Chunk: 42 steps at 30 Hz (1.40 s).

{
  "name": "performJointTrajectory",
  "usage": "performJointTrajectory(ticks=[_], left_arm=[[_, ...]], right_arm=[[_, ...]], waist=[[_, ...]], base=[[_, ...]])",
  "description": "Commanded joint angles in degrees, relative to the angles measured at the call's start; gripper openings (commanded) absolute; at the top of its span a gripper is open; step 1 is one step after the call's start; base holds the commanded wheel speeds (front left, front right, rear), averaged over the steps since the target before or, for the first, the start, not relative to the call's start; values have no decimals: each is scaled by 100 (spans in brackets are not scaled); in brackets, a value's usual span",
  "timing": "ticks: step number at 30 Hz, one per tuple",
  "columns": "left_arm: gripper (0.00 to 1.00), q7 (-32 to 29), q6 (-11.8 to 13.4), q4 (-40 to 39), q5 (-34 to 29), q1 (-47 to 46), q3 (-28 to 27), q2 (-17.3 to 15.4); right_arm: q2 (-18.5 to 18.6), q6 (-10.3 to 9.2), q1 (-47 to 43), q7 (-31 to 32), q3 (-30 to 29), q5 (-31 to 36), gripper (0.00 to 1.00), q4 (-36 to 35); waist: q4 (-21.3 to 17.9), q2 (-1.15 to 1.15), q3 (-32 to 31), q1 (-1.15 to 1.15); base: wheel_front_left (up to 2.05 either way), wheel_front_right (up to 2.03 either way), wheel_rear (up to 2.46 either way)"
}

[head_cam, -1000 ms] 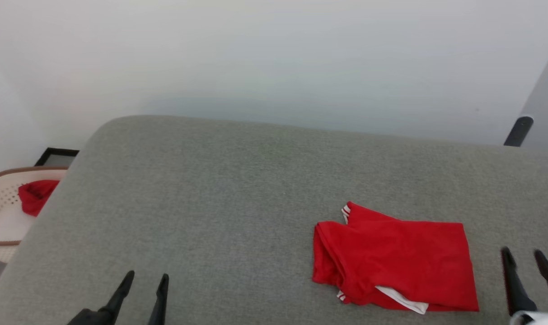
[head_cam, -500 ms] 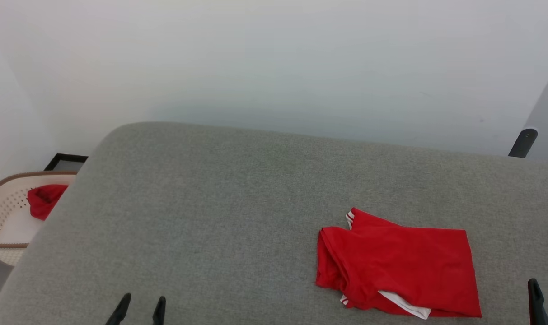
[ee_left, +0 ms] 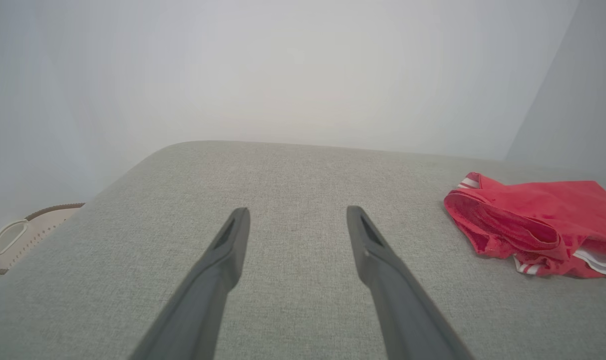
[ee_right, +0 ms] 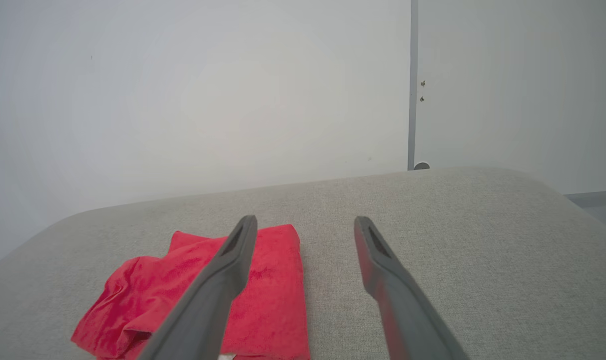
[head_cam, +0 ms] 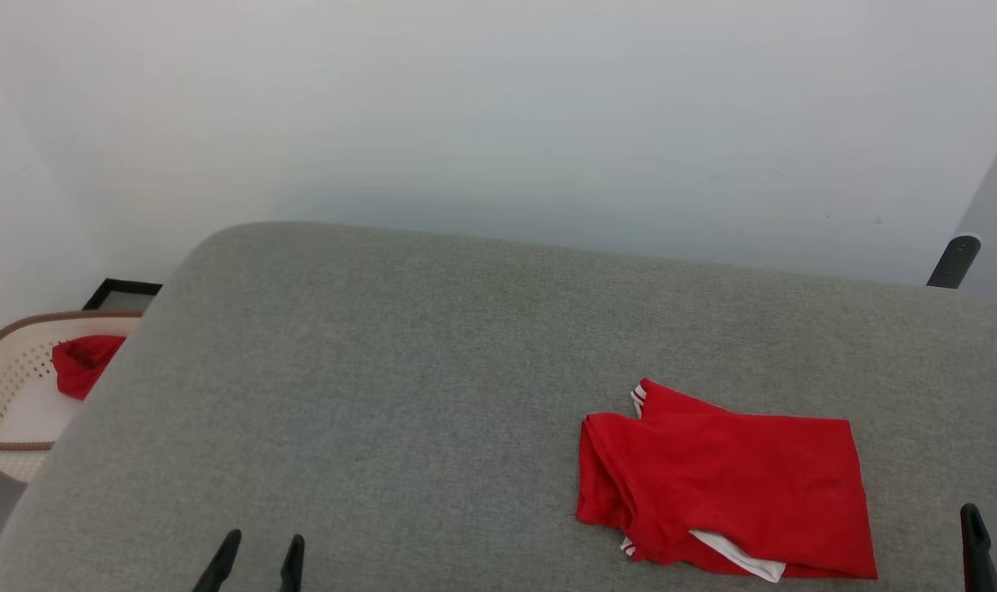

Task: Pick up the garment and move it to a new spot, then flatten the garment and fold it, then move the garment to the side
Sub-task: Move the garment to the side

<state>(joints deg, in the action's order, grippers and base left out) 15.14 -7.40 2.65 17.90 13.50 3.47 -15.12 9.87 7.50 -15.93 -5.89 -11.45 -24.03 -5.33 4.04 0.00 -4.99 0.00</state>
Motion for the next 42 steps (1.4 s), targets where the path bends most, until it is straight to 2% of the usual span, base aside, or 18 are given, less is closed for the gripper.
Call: performJointTrajectory(ticks=[1,5,10,16,23,28,31,40,41,42], left_arm=[[100,-5,-11,-20,1,6,10,14],[100,-5,-11,-6,-9,-54,56,35],[100,-5,16,-14,0,-31,16,127],[100,-5,8,-16,-39,-204,74,192],[100,-5,-6,95,8,-541,181,242],[100,-5,-13,189,67,-875,313,223],[100,-5,-13,223,109,-990,382,244],[100,-5,-10,382,155,-1428,663,214],[100,-5,-10,407,168,-1479,684,209],[100,-5,-11,433,178,-1525,699,202]], right_arm=[[-33,-3,-70,19,-20,38,100,-32],[-13,-3,-4,145,81,-2,100,-6],[327,-3,631,519,376,-63,100,-5],[1098,-3,1680,1796,822,-108,100,526],[1807,-3,2698,3356,1551,-568,100,1647],[1932,-3,2985,4497,1784,-870,100,2280],[1944,-3,3071,4878,1939,-1039,100,2427],[1795,-6,3214,4903,2217,-811,100,3049],[1703,-6,3230,4888,2209,-852,94,3118],[1639,-6,3245,4874,2242,-891,43,3159]], waist=[[8,0,6,0],[45,0,21,0],[18,0,110,0],[147,0,313,0],[319,0,743,0],[478,0,1009,0],[519,0,1157,0],[654,0,1472,0],[655,0,1488,0],[652,0,1501,0]], base=[[0,0,0],[0,0,0],[0,0,0],[0,0,0],[0,0,0],[0,0,0],[0,0,0],[0,0,0],[0,0,0],[0,0,0]])
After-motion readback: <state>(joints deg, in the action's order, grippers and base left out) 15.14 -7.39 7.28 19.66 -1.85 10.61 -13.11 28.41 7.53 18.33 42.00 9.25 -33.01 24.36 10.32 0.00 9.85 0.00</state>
